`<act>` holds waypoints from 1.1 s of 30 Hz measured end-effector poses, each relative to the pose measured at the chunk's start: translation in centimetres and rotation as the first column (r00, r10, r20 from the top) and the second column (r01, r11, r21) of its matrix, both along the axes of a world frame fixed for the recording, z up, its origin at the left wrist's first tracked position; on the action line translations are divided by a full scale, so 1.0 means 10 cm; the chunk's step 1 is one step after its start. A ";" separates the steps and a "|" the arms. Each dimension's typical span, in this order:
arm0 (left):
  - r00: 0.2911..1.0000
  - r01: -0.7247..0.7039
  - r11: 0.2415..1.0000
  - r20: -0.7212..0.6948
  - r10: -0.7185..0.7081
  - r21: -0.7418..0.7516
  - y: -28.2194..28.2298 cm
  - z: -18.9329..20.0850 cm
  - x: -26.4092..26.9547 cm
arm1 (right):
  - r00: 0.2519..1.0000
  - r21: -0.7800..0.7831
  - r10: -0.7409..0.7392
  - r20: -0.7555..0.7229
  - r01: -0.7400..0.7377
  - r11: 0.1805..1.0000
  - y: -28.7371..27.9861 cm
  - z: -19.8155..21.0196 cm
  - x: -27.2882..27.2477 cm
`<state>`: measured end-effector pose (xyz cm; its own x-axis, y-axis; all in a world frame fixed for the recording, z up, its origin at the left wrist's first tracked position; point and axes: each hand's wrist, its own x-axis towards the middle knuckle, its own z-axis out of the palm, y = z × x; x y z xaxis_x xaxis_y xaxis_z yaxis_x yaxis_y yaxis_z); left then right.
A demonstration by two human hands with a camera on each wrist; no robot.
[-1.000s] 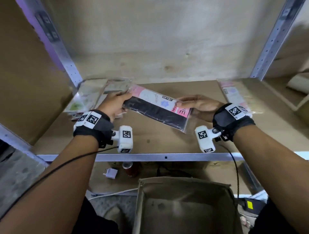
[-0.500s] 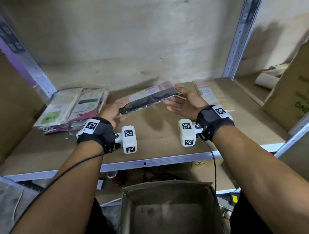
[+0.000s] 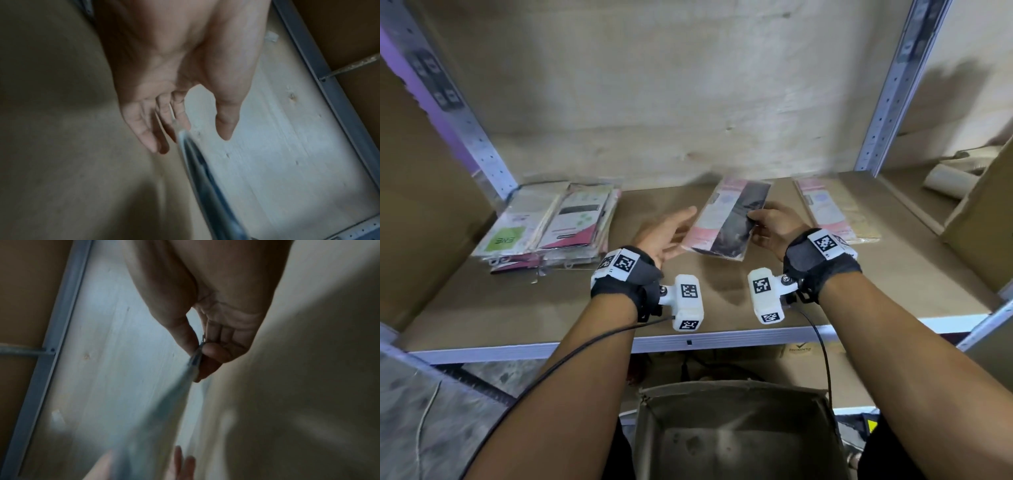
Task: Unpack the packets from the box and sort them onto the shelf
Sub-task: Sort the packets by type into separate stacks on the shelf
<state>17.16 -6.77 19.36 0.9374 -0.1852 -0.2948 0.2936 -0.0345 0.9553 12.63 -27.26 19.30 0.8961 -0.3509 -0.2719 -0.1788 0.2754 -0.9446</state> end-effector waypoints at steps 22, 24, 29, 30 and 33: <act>0.873 -0.474 0.880 0.116 0.474 -0.024 0.22 -0.20 0.43 | 0.904 -0.343 0.398 -0.157 -0.428 0.836 0.06 -0.02 -0.05; 0.854 -0.507 0.861 0.107 0.509 -0.044 0.23 -0.19 0.45 | 0.909 -0.280 0.391 -0.140 -0.416 0.865 0.01 -0.02 -0.05; 0.891 -0.448 0.893 0.065 0.450 -0.042 0.23 -0.14 0.40 | 0.971 -0.150 0.235 -0.052 -0.240 0.959 -0.08 -0.02 -0.02; 0.905 -0.418 0.908 0.072 0.420 -0.032 0.22 -0.13 0.37 | 0.986 -0.110 0.160 -0.041 -0.163 0.980 -0.11 -0.03 0.00; 0.954 -0.292 0.955 0.088 0.287 0.047 0.22 -0.14 0.29 | 0.999 -0.158 -0.035 -0.032 0.029 0.987 -0.20 -0.06 0.04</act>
